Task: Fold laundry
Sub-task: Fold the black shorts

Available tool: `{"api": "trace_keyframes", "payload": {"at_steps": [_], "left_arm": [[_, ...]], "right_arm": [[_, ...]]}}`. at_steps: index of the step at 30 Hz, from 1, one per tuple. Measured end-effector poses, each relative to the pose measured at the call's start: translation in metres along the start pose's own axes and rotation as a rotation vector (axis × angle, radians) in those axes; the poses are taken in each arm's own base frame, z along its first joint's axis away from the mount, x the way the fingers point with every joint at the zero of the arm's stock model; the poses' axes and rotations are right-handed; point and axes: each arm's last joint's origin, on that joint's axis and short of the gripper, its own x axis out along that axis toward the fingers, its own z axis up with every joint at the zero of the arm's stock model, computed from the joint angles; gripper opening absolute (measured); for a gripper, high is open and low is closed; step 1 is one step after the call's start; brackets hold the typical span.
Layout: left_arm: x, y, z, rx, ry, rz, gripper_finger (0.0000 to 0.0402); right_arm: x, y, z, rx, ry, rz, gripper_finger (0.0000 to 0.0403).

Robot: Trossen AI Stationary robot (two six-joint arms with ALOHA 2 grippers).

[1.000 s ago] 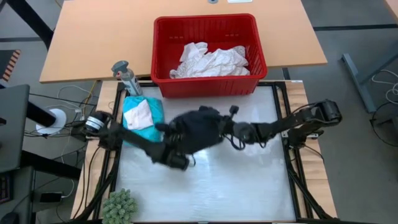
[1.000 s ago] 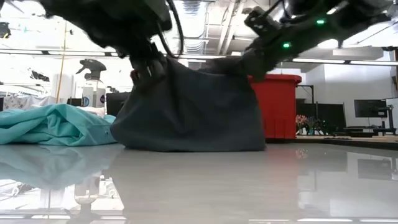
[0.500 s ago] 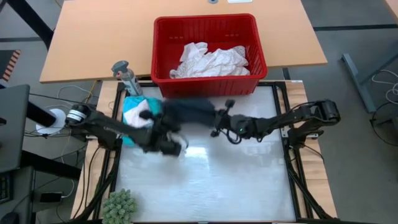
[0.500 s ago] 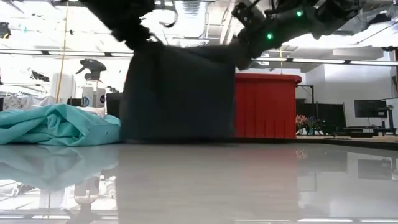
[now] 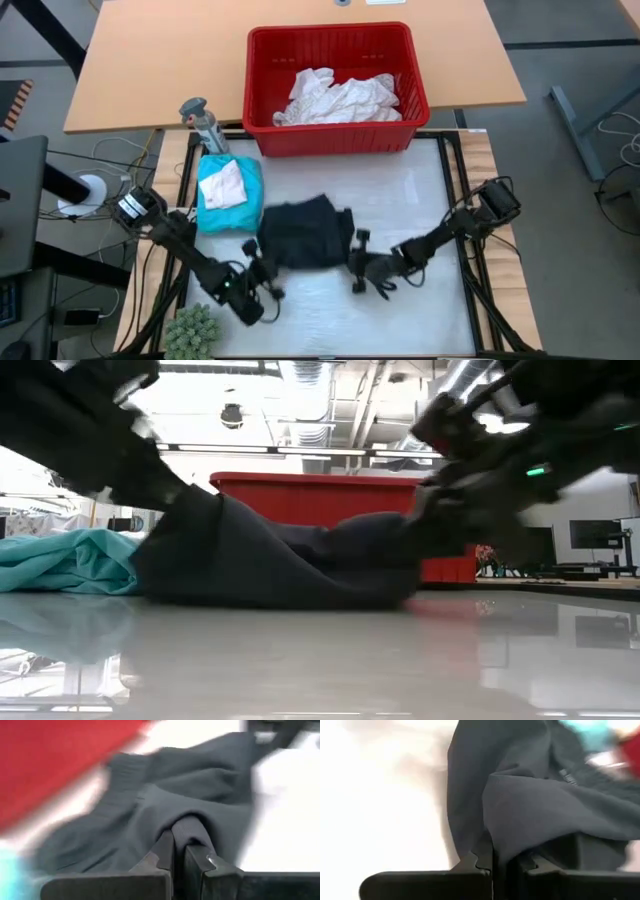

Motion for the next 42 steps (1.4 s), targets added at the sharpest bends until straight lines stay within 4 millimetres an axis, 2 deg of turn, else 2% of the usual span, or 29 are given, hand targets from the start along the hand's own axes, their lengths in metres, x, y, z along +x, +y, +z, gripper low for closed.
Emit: {"api": "trace_keyframes", "payload": {"at_steps": [3, 7, 12, 20, 23, 26, 33, 36, 42], "left_arm": [[-0.012, -0.013, -0.003, -0.064, 0.064, -0.161, 0.0], [-0.017, -0.018, -0.015, -0.033, 0.153, -0.244, 0.0], [-0.02, -0.018, -0.01, 0.042, 0.18, -0.306, 0.0], [-0.015, -0.02, -0.015, 0.072, 0.312, -0.416, 0.0008], [-0.015, -0.022, -0.013, 0.05, 0.306, -0.439, 0.0019], [-0.017, -0.024, -0.006, 0.04, 0.265, -0.477, 0.0039], [-0.029, -0.026, 0.032, 0.079, 0.165, -0.568, 0.0108], [-0.031, -0.027, 0.035, 0.104, 0.158, -0.601, 0.013], [-0.027, -0.025, 0.025, 0.094, 0.235, -0.556, 0.0139]], "right_arm": [[-0.01, 0.017, -0.008, 0.052, 0.047, 0.087, 0.0042], [-0.02, 0.028, -0.013, 0.102, 0.086, 0.126, 0.0042], [-0.037, 0.026, 0.007, 0.14, 0.068, 0.258, 0.0042], [-0.041, 0.027, 0.007, 0.253, 0.107, 0.287, 0.005], [-0.041, 0.029, 0.006, 0.285, 0.125, 0.319, 0.0088], [-0.044, 0.028, 0.011, 0.305, 0.111, 0.352, 0.0146], [-0.064, 0.012, 0.041, 0.393, 0.059, 0.499, 0.028], [-0.075, 0.003, 0.048, 0.416, 0.074, 0.498, 0.0309], [-0.074, 0.004, 0.036, 0.428, 0.191, 0.449, 0.0318]]}}
